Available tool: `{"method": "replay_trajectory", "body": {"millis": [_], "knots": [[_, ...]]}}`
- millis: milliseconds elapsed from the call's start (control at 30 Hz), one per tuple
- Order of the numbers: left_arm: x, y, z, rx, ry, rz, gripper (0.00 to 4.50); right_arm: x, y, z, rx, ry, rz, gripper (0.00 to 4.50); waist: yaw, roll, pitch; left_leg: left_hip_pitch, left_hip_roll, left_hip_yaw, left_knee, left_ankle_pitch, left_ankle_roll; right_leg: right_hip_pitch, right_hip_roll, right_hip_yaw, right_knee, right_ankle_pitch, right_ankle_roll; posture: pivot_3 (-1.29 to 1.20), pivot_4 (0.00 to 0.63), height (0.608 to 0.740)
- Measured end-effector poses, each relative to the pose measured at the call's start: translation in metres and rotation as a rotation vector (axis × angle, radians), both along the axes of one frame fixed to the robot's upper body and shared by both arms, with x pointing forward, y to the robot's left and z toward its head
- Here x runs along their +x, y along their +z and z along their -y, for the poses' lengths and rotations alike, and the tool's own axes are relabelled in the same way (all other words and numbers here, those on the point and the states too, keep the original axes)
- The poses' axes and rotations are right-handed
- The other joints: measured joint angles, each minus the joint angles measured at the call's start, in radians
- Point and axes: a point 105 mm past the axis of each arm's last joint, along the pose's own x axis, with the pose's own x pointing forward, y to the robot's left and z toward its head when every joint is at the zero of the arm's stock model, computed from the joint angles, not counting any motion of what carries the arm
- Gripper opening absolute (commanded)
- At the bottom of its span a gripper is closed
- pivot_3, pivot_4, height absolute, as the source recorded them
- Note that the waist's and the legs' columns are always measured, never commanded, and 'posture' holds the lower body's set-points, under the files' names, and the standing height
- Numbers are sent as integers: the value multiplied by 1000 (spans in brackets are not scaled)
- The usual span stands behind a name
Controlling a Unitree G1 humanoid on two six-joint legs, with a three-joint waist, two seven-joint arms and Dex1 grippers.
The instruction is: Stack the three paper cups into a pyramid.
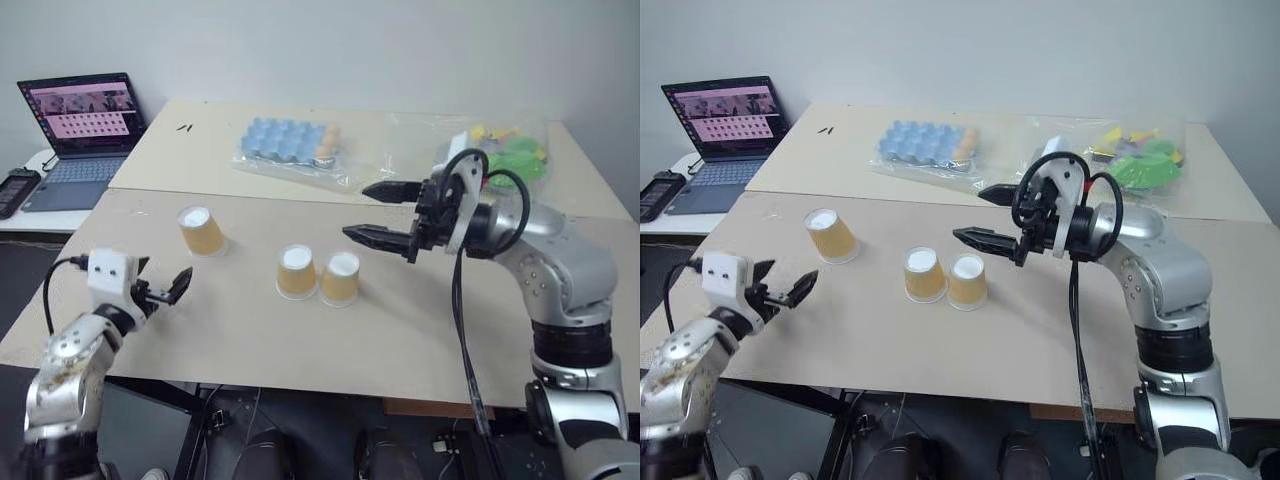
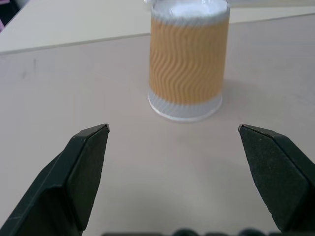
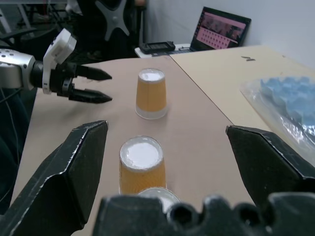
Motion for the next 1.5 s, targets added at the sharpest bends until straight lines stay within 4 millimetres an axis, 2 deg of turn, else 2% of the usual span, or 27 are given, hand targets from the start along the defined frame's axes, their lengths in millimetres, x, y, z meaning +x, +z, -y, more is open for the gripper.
{"method": "replay_trajectory", "body": {"millis": [100,300,467,833,933,1033,1333,1433,1500], "knots": [[21,9,8,12,-61,26,4500,1,-12,9,-13,-54,-33,4471,1,-1,0,-1,-2,0,0,0,0,0,0,0,0,0,0,0,150,733],[53,15,24,24,-151,22,4500,-7,-34,26,-59,-105,-94,4471,-1,-2,0,-3,-3,2,-1,0,0,-1,1,-2,0,-1,2,0,150,733],[67,21,28,20,-166,33,4500,-13,-36,25,-59,-89,-103,4471,-12,-2,0,-3,-4,0,-1,0,0,0,0,-2,0,-1,3,0,150,733],[71,17,28,-4,-172,0,4500,-17,-31,21,-48,-57,-92,4471,-18,-3,1,-3,-4,-1,-1,0,0,0,0,-2,0,-1,3,0,150,733],[71,15,28,-15,-170,-13,3763,-19,-25,18,-47,-41,-74,4500,-18,-4,1,-3,-4,-1,0,0,0,0,0,-2,0,-1,3,0,150,733],[71,15,27,-31,-168,-15,2679,-19,-24,17,-51,-37,-69,4500,-18,-4,1,-3,-4,-1,0,0,0,0,0,-2,1,-1,3,0,150,733],[71,23,34,-56,-179,1,2598,-17,-20,18,-59,-44,-56,4500,-17,-5,1,-3,-4,-1,0,0,0,0,0,-2,1,-1,3,0,150,733],[74,41,48,-62,-222,46,2598,-17,-21,18,-61,-46,-59,4500,-13,-7,2,-4,-4,-2,1,0,0,0,0,-2,1,-1,3,0,150,733],[76,76,74,-68,-331,129,2598,-17,-22,18,-61,-45,-62,4500,-7,-11,5,-5,-4,-2,2,0,0,0,0,-3,1,-1,3,0,150,733]]}}
